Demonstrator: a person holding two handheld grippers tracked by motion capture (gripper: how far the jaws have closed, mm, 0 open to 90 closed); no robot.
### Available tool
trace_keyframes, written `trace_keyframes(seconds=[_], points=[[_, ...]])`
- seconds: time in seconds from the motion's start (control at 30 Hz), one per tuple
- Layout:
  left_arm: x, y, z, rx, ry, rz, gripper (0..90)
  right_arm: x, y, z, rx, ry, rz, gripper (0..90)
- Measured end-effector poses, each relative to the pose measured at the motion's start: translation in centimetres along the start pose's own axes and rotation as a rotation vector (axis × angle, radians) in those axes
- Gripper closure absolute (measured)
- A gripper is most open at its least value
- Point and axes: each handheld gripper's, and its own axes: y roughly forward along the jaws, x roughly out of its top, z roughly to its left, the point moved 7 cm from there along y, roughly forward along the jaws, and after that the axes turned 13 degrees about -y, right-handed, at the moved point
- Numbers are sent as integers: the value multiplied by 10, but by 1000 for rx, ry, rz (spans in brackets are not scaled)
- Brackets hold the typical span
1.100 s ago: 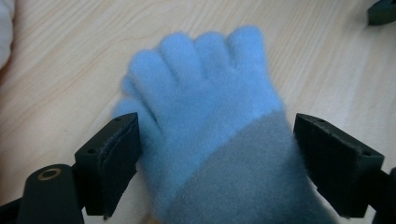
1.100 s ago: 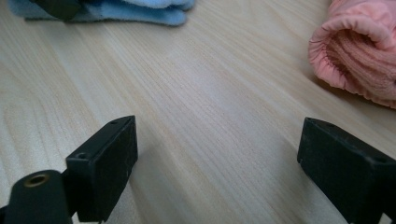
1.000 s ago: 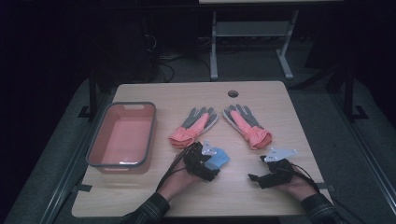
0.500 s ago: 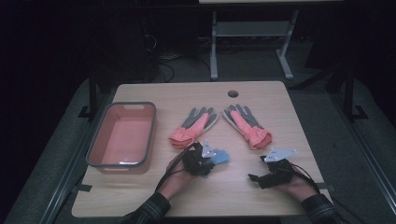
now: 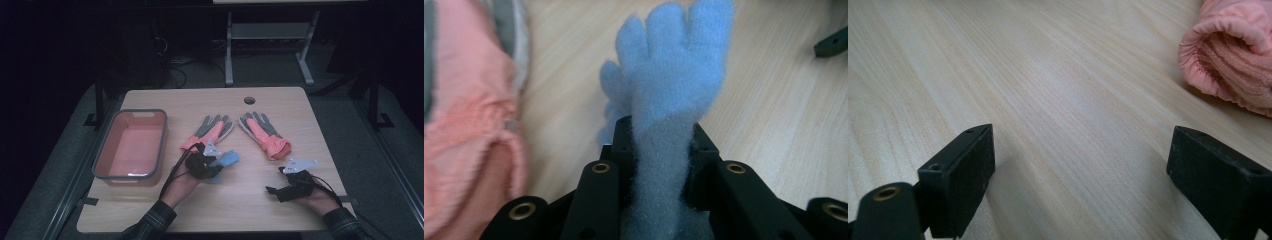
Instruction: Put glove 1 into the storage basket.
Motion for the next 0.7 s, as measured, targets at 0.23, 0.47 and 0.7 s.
trace_keyframes(seconds=[0.23,0.47,0.7], points=[[16,-30,18,13,-46,-20,719,0,0,0,1,-3,-1,114],[24,-71,56,85,-102,-66,717,0,0,0,2,-1,0,114],[19,-115,99,174,-173,-102,715,0,0,0,1,2,-1,114]])
